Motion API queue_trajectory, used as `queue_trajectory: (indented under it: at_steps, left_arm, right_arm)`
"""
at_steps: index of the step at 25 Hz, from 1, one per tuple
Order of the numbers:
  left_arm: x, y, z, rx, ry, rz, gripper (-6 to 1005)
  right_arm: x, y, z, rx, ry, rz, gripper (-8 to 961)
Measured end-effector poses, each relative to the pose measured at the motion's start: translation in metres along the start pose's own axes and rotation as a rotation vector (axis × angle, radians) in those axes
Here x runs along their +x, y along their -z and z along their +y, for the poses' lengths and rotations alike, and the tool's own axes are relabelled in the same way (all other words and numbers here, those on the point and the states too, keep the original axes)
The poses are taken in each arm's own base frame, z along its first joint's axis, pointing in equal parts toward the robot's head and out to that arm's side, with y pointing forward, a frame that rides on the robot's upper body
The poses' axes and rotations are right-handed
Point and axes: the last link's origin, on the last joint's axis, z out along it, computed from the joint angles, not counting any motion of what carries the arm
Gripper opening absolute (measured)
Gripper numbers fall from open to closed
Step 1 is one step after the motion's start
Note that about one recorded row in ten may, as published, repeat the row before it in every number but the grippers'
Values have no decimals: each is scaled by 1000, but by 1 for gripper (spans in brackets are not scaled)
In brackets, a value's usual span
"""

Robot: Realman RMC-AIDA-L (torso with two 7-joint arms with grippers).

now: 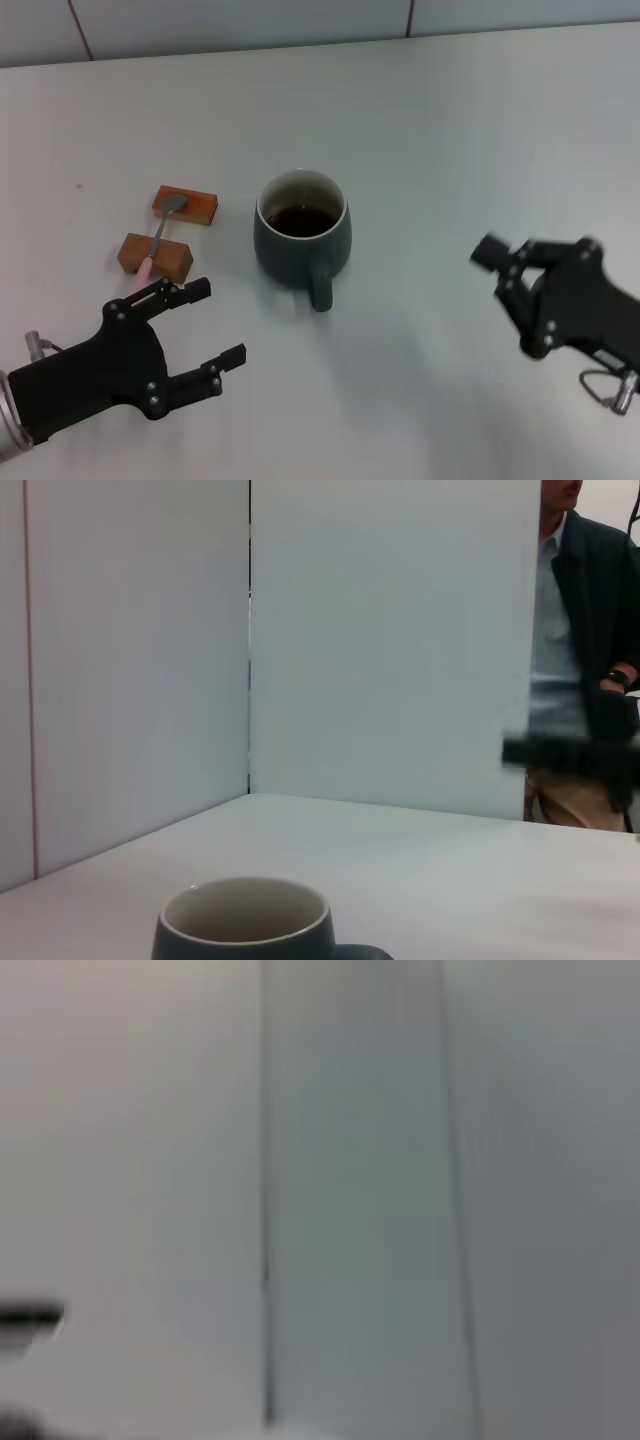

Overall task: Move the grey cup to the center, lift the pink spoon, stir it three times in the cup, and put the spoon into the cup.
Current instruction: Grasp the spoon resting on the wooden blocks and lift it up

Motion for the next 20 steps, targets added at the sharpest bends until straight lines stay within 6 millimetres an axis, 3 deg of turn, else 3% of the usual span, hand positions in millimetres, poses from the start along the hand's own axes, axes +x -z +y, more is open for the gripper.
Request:
queue_trajectory:
  at_steps: [8, 20]
  left_arm:
    - [0, 0, 1, -1, 0, -1, 799]
    - [-1, 1, 1, -1, 2, -1, 799]
  right_arm:
    - [28, 5, 3, -70, -40, 228, 49]
    - [33, 7, 3, -70, -41, 266, 82]
